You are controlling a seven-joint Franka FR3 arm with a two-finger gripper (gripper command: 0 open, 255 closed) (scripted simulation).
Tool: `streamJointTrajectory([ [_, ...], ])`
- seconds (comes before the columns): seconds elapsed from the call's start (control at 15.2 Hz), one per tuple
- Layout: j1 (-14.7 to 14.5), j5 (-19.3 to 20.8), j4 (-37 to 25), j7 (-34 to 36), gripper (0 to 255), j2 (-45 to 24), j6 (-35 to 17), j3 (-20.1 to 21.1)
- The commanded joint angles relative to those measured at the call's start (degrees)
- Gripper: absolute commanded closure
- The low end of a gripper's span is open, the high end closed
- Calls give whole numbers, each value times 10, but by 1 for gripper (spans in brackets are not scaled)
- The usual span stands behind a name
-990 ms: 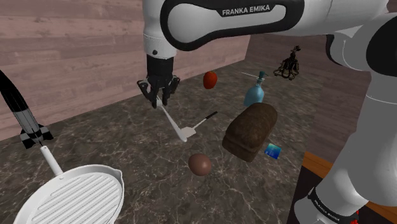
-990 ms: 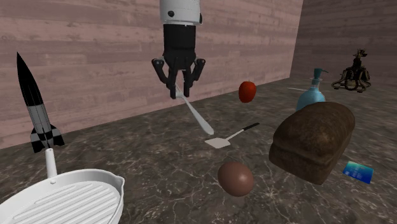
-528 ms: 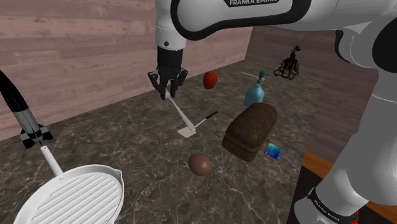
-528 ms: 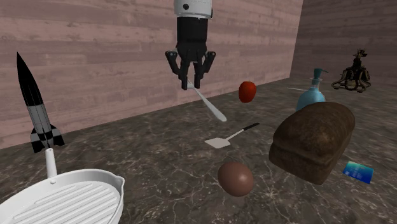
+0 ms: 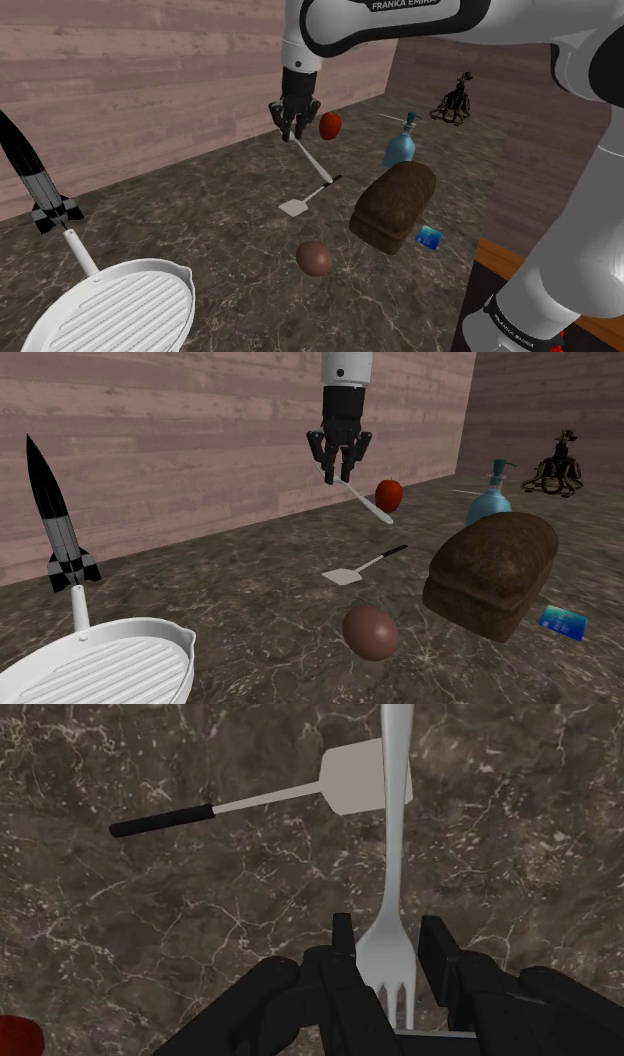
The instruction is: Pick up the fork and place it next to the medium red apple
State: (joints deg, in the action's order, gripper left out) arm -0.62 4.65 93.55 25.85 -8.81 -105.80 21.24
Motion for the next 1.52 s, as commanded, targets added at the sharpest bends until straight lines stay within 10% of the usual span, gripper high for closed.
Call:
streamJointTrajectory([
  [0.0,16,-5,2,-28,255,3,-1,-10],
  [1.45,169,-23,-145,-294,255,-100,40,-114],
])
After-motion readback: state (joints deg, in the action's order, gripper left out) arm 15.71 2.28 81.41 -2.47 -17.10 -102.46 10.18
